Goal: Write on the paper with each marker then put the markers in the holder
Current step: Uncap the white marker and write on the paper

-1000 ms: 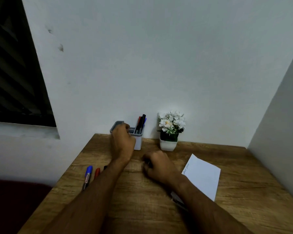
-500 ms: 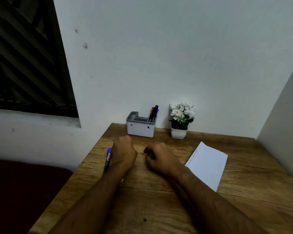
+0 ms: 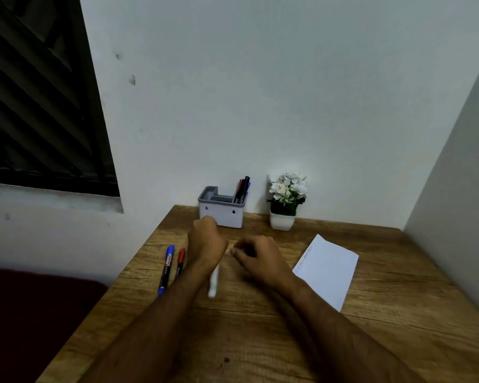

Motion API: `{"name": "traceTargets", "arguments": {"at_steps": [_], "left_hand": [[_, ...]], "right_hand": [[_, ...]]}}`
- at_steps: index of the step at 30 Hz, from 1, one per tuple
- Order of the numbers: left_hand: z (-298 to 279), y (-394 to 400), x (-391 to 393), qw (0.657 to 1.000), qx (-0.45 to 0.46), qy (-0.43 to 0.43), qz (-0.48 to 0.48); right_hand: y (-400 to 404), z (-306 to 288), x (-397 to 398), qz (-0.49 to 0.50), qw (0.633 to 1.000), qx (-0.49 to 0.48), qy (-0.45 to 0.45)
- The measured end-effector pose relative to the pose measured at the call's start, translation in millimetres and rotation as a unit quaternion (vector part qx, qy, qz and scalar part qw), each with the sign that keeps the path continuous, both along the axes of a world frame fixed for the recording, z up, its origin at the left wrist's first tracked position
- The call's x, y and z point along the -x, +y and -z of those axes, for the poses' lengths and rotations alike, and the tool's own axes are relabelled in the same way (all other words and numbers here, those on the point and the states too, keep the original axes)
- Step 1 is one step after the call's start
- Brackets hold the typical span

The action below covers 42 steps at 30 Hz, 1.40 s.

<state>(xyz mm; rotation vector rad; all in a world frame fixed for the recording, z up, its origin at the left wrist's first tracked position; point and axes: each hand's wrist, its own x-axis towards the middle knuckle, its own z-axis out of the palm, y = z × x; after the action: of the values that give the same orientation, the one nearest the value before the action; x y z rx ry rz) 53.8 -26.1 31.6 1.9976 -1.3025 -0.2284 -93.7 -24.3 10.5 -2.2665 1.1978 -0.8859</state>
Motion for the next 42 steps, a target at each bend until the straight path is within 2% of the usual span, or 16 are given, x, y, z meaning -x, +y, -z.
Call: {"name": "traceTargets", "arguments": {"at_steps": [3, 9, 14, 18, 22, 24, 28, 32, 33, 34, 35, 36, 38, 39, 40, 42], "left_hand": [[-8, -12, 7, 0.993, 0.039, 0.109, 0.020], [-11, -25, 27, 0.946, 0.099, 0.302, 0.056], [-12, -24, 49, 0.831, 0.051, 0.552, 0.052], [-7, -29, 57, 0.790, 0.017, 0.609, 0.060], [-5, -37, 60, 0.718, 0.012, 0.693, 0.065], [-5, -40, 64, 0.710, 0.021, 0.702, 0.057], [-7, -43, 80, 0.686, 0.032, 0.725, 0.058], [-12, -48, 66, 0.628, 0.084, 0.773, 0.033], [-12, -51, 56, 0.638, 0.099, 0.763, 0.016], [-12, -52, 46, 0.673, 0.105, 0.733, 0.001], [-11, -52, 42, 0.729, 0.097, 0.678, -0.006], [-10, -50, 42, 0.795, 0.081, 0.601, -0.002], [-3, -45, 51, 0.928, 0.051, 0.368, 0.030], [4, -42, 57, 0.969, 0.044, 0.236, 0.055], [9, -37, 62, 0.989, 0.039, 0.125, 0.074], [20, -34, 69, 0.996, 0.016, -0.022, 0.090]], "right_hand": [[-1, -6, 2, 0.006, 0.995, -0.058, -0.078], [-14, -5, 17, 0.071, 0.995, -0.039, -0.053], [-17, -3, 31, 0.123, 0.983, -0.061, -0.123], [-19, -2, 37, 0.119, 0.983, -0.077, -0.115], [-19, -10, 43, 0.121, 0.984, -0.097, -0.092], [-22, -17, 47, 0.119, 0.982, -0.112, -0.093], [-25, -28, 54, 0.115, 0.971, -0.158, -0.138], [-20, -32, 77, 0.076, 0.939, -0.269, -0.199], [-18, -29, 87, 0.072, 0.938, -0.279, -0.195], [-17, -24, 96, 0.073, 0.939, -0.276, -0.190], [-17, -20, 103, 0.079, 0.942, -0.265, -0.192], [-17, -16, 109, 0.087, 0.942, -0.253, -0.201], [-17, -12, 113, 0.104, 0.946, -0.224, -0.211], [-16, -12, 113, 0.112, 0.949, -0.208, -0.210], [-16, -13, 114, 0.119, 0.950, -0.194, -0.215], [-16, -13, 119, 0.129, 0.944, -0.182, -0.242]]}}
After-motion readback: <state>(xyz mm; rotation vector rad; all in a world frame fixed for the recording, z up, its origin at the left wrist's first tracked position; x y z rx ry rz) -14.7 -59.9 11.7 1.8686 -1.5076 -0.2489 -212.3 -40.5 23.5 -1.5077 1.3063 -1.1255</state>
